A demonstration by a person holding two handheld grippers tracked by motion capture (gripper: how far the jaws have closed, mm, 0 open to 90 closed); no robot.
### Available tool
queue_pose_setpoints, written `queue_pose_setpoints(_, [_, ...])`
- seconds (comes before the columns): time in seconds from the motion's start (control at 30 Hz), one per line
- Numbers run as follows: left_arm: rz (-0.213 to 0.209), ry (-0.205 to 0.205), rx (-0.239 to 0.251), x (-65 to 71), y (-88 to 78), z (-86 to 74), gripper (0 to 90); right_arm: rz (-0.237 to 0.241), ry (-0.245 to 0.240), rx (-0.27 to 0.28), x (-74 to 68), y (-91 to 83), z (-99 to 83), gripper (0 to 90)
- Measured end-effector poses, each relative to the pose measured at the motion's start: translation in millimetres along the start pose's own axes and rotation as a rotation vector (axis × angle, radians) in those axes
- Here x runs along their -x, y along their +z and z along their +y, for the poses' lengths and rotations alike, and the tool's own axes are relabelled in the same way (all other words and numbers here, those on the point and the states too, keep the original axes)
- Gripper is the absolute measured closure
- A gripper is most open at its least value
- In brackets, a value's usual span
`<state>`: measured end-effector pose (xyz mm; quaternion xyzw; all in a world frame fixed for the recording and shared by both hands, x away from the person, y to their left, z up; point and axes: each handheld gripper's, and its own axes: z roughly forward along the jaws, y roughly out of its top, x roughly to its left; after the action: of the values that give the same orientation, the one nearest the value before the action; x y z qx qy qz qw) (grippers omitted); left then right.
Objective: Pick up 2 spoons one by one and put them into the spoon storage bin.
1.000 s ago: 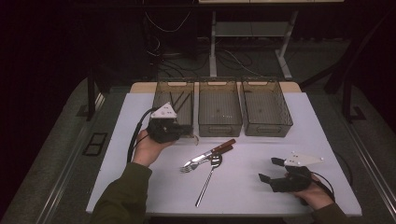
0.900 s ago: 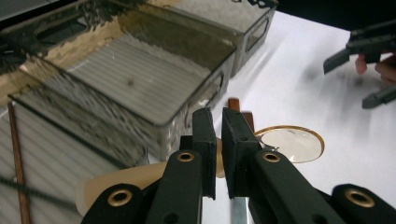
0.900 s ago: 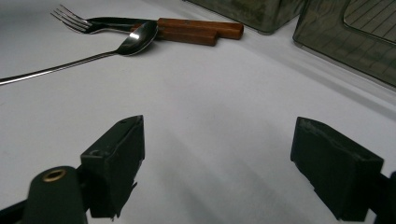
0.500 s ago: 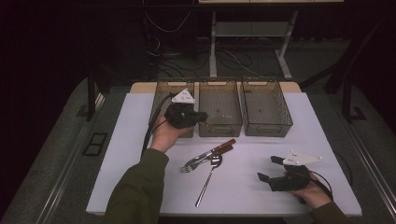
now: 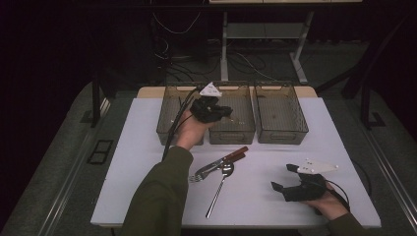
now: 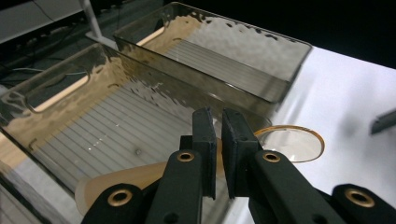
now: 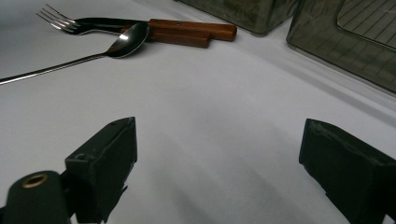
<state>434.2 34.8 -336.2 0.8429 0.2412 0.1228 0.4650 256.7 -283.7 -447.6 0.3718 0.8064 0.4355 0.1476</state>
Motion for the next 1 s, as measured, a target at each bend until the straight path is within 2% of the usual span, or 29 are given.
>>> queue_pose_setpoints(0.13, [0.035, 0.005, -0.016, -1.3, 14.2, 6.5, 83.9, 0.000, 0.002, 0.000, -0.8, -0.5, 0.3, 11.6])
queue_pose_setpoints(0.2, [0.047, -0.006, -0.014, -2.6, 21.4, 8.3, 84.0, 0.001, 0.000, 0.006, -0.5, -0.9, 0.5, 11.6])
queue_pose_setpoints(0.23, [0.056, -0.025, -0.008, -2.0, 26.0, 8.9, 84.0, -0.002, 0.002, 0.007, -0.6, -1.2, 0.6, 11.6])
queue_pose_setpoints(0.33, [0.072, -0.022, -0.036, -3.1, 38.0, 10.1, 83.9, -0.003, 0.003, 0.008, -0.5, -2.1, 0.9, 11.6])
queue_pose_setpoints(0.43, [0.077, -0.052, -0.041, -2.1, 50.9, 10.1, 83.9, 0.001, -0.002, 0.014, -0.9, -2.6, 1.2, 11.6])
queue_pose_setpoints(0.47, [0.079, -0.041, -0.063, -3.1, 53.7, 9.7, 83.9, 0.000, -0.002, 0.017, -1.2, -2.5, 1.3, 11.6])
queue_pose_setpoints(0.63, [0.098, -0.063, -0.123, -1.6, 72.9, 4.0, 83.8, 0.007, -0.006, 0.017, -1.4, -3.0, 1.7, 11.6])
queue_pose_setpoints(0.77, [0.103, -0.078, -0.168, 1.5, 84.3, -0.7, 83.8, 0.010, -0.006, 0.021, -1.7, -3.7, 1.9, 11.6])
queue_pose_setpoints(0.83, [0.102, -0.074, -0.177, 3.0, 87.1, -2.1, 83.6, 0.012, -0.008, 0.021, -1.5, -3.4, 2.0, 11.6])
queue_pose_setpoints(0.9, [0.106, -0.087, -0.185, 3.2, 89.6, -3.3, 83.0, 0.015, -0.008, 0.019, -1.7, -3.4, 2.1, 11.6])
queue_pose_setpoints(0.97, [0.135, -0.084, -0.176, 3.4, 89.2, -2.8, 79.0, 0.017, -0.010, 0.020, -2.1, -3.6, 2.3, 11.6])
queue_pose_setpoints(1.0, [0.140, -0.088, -0.166, 2.9, 88.2, -1.8, 73.0, 0.017, -0.011, 0.021, -2.1, -3.7, 2.4, 11.6])
